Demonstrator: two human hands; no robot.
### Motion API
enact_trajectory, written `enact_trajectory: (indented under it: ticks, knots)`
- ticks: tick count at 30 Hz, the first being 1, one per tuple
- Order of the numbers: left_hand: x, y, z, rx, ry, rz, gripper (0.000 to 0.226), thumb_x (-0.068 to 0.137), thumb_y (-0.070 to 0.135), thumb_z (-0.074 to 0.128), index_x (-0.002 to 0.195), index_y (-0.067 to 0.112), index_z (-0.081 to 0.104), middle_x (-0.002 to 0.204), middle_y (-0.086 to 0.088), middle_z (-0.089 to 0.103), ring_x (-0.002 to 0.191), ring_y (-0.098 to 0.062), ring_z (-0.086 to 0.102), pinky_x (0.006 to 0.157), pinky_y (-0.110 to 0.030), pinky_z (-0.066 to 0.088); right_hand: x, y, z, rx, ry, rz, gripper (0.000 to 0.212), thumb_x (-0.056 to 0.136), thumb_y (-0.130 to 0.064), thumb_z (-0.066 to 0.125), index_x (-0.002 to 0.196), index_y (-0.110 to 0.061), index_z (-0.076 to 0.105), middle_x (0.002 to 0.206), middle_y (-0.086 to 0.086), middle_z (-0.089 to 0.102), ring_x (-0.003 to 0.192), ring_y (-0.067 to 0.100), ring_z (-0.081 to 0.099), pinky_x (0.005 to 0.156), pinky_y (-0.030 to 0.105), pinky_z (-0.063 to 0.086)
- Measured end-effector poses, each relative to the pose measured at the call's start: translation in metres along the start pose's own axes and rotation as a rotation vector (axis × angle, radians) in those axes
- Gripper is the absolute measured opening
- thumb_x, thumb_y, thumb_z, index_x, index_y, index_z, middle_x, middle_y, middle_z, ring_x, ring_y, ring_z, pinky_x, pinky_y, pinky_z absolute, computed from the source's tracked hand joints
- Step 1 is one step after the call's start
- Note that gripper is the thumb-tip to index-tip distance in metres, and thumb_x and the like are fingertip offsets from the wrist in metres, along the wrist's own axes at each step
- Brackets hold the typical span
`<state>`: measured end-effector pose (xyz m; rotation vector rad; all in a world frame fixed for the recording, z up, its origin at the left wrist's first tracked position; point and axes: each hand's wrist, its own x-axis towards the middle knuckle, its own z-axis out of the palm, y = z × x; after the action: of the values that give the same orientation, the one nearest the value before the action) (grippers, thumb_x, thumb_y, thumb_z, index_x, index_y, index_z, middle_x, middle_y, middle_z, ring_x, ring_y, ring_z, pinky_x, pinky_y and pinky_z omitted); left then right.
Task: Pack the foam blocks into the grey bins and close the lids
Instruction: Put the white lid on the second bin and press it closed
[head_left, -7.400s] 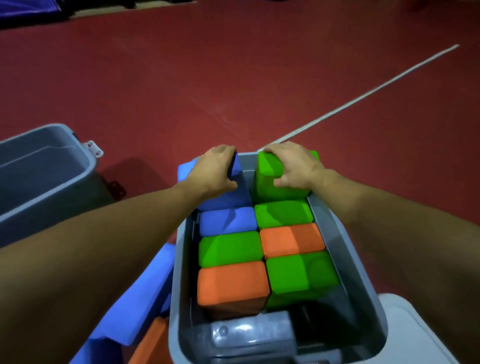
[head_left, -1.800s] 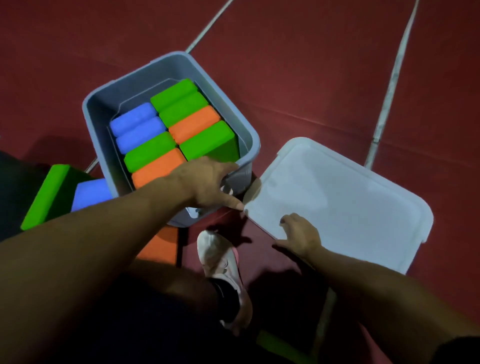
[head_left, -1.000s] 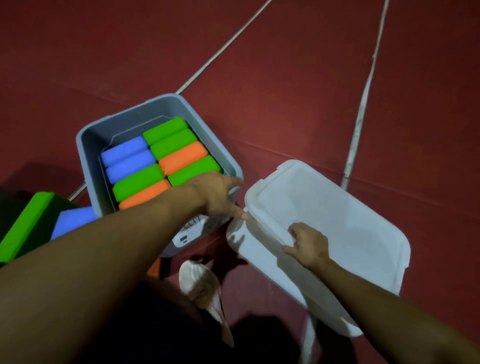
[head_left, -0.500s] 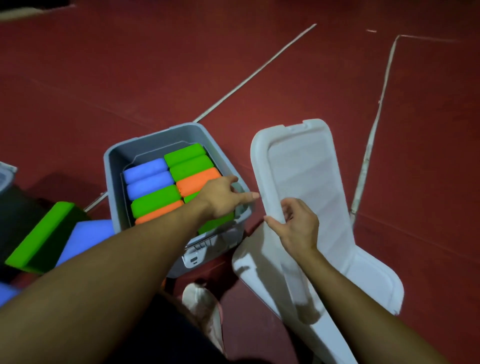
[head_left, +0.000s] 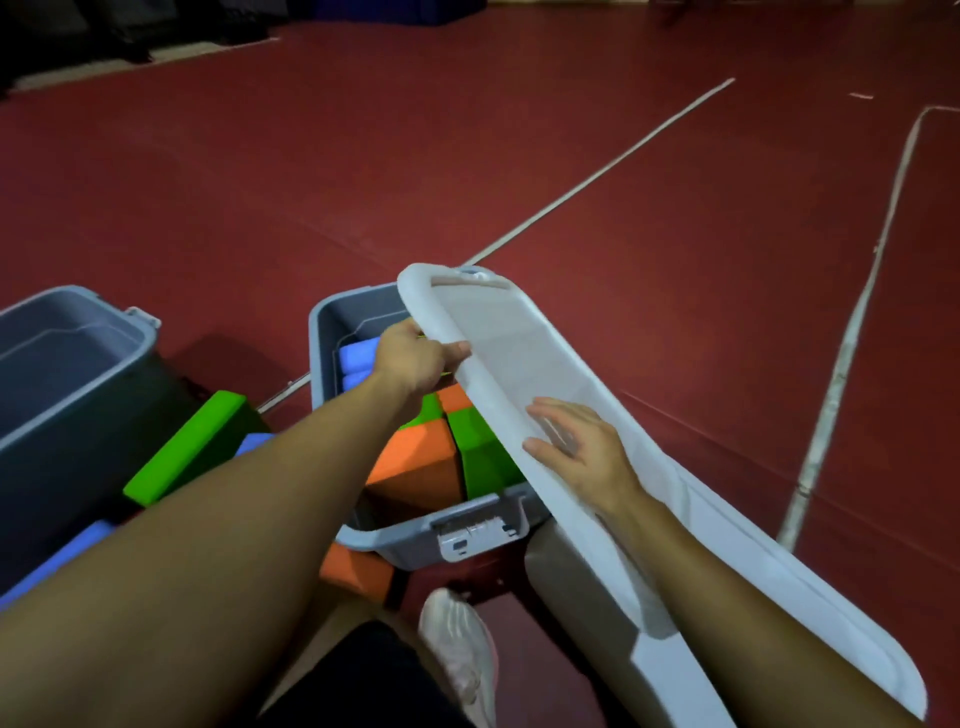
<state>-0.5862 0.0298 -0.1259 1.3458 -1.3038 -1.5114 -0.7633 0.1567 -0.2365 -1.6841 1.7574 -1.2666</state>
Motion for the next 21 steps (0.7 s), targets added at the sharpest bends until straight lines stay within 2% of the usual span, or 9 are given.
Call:
enact_trajectory:
  ticks: [2,5,6,8,10,13,15,18,21]
  knots:
    - [0.011,-0.002,-0.02,-0.022,0.04,-0.022,0.024,0.083,-0.006,0.07,0.102,0.007,0.066,0.091,-0.008,0.073,0.069,-0.02,0.07,0.055,-0.027,0.057,-0.006,0.012,-0.003,0.001,-0.051,0.043,0.06,0.08,-0.065,0.061,0.126,-0.027,0.066,0.136,-0.009,0.058,0.129,0.003,0.048,0.109,0.029,0.039]
    - [0.022,-0.008,-0.044,-0.043,0.105,-0.01,0.029,0.082,-0.005,0.071,0.108,0.004,0.065,0.098,-0.012,0.073,0.076,-0.025,0.072,0.058,-0.03,0.058,-0.014,0.024,-0.008,-0.038,-0.175,0.105,0.074,0.075,-0.08,0.054,0.136,-0.039,0.055,0.15,-0.015,0.043,0.142,0.003,0.032,0.11,0.013,0.03]
    - [0.024,-0.009,-0.05,-0.047,0.124,-0.002,0.029,0.082,-0.005,0.072,0.109,0.003,0.064,0.099,-0.012,0.073,0.079,-0.027,0.072,0.06,-0.031,0.059,-0.014,0.026,-0.007,-0.065,-0.228,0.114,0.076,0.074,-0.084,0.05,0.139,-0.045,0.048,0.153,-0.018,0.036,0.145,0.003,0.024,0.113,0.017,0.026]
    - [0.028,-0.012,-0.059,-0.059,0.161,0.011,0.03,0.081,-0.005,0.073,0.109,0.003,0.064,0.1,-0.013,0.073,0.083,-0.03,0.072,0.066,-0.036,0.06,-0.009,0.028,-0.003,-0.15,-0.317,0.111,0.073,0.076,-0.086,0.044,0.142,-0.055,0.034,0.158,-0.021,0.023,0.148,0.002,0.01,0.121,0.043,0.017]
    - [0.034,-0.016,-0.07,-0.057,0.221,0.016,0.029,0.079,-0.003,0.075,0.105,0.004,0.065,0.099,-0.015,0.073,0.084,-0.031,0.072,0.071,-0.04,0.061,-0.001,0.022,0.004,-0.245,-0.391,0.102,0.074,0.076,-0.089,0.036,0.143,-0.059,0.023,0.16,-0.022,0.013,0.149,0.002,0.004,0.12,0.052,0.007]
    - [0.04,-0.019,-0.09,0.023,0.438,0.015,0.029,0.074,0.006,0.081,0.092,0.013,0.06,0.101,-0.008,0.07,0.09,-0.029,0.069,0.082,-0.042,0.058,0.017,0.003,0.013,-0.382,-0.483,0.034,0.083,0.071,-0.093,0.029,0.146,-0.056,0.023,0.16,-0.023,0.011,0.148,0.002,0.005,0.116,0.044,0.009]
    - [0.037,-0.02,-0.106,0.144,0.574,-0.022,0.042,0.075,0.01,0.078,0.109,0.021,0.056,0.109,-0.007,0.065,0.097,-0.028,0.065,0.086,-0.037,0.055,0.03,-0.007,0.023,-0.349,-0.52,0.014,0.09,0.066,-0.095,0.032,0.145,-0.051,0.035,0.16,-0.021,0.018,0.147,0.001,0.011,0.116,0.036,0.011]
    - [0.025,-0.026,-0.125,0.032,0.362,-0.221,0.073,0.087,0.0,0.068,0.148,0.018,0.034,0.128,-0.013,0.055,0.092,-0.028,0.059,0.063,-0.036,0.06,0.039,-0.013,0.05,-0.343,-0.64,0.019,0.09,0.065,-0.088,0.046,0.143,-0.043,0.044,0.16,-0.014,0.024,0.148,0.006,0.016,0.121,0.034,0.012]
    - [0.017,-0.045,-0.148,0.436,0.101,-0.387,0.075,0.084,0.013,0.077,0.149,0.016,0.038,0.142,-0.01,0.05,0.118,-0.031,0.052,0.09,-0.045,0.052,0.038,-0.013,0.083,-0.525,-0.74,-0.05,0.08,0.082,-0.071,0.056,0.151,-0.04,0.03,0.164,-0.008,0.01,0.15,0.012,0.004,0.12,0.037,0.004]
